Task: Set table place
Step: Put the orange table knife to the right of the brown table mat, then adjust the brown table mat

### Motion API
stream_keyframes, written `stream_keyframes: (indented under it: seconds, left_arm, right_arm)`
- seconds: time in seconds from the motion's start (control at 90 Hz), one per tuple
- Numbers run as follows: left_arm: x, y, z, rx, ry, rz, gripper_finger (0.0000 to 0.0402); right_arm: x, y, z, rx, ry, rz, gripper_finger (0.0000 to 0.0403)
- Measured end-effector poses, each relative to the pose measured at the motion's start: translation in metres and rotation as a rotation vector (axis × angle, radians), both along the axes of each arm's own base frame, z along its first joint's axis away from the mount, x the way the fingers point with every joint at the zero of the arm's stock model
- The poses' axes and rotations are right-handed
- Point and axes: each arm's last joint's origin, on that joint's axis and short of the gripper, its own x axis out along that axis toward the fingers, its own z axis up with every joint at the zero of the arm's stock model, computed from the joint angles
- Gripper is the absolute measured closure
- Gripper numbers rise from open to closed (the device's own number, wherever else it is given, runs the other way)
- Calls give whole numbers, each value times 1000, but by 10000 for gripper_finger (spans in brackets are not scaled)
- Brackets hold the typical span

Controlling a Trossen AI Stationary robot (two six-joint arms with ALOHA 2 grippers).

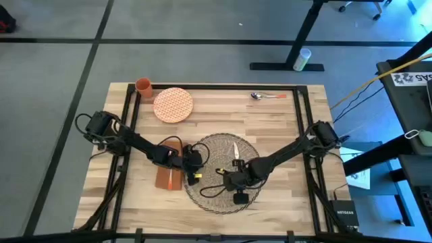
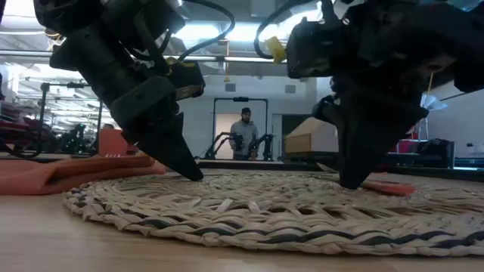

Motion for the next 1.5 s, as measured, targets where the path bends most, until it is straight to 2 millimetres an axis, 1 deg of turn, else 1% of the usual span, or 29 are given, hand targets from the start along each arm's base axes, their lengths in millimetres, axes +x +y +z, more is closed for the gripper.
stream_keyframes:
  seconds: [0.078,0.156,0.433,0.511,0.611,0.789,1.0,1.156,1.3,1.389,1.5]
  left_arm:
    - [0,0,0,0,0,0,402]
    - [0,0,0,0,0,0,402]
    - [0,-1,0,0,0,-1,402]
    - [-1,-2,0,2,-1,-5,402]
    - [-1,-5,0,-7,-6,-3,402]
    - [-2,-11,1,-29,-26,-20,402]
    - [6,-12,7,-118,-95,-112,402]
    - [10,-1,10,-107,-115,-87,402]
    - [13,11,13,-105,-125,-77,402]
    - [16,22,12,-126,-117,-70,402]
    - [18,35,12,-140,-107,-59,402]
  right_arm:
    - [2,-5,1,-25,-11,-18,403]
    - [6,-16,2,-64,-25,-34,403]
    - [16,-69,2,-173,15,-27,403]
    - [17,-77,6,-204,9,-13,403]
    - [12,-82,15,-243,20,19,403]
    - [-9,-91,38,-352,79,41,403]
    - [-52,-112,62,-405,8,-28,403]
    - [-84,-133,75,-416,-124,-123,403]
    - [-108,-152,80,-432,-160,-164,403]
    - [-116,-164,81,-436,-159,-186,403]
    - [-120,-176,82,-413,-152,-175,403]
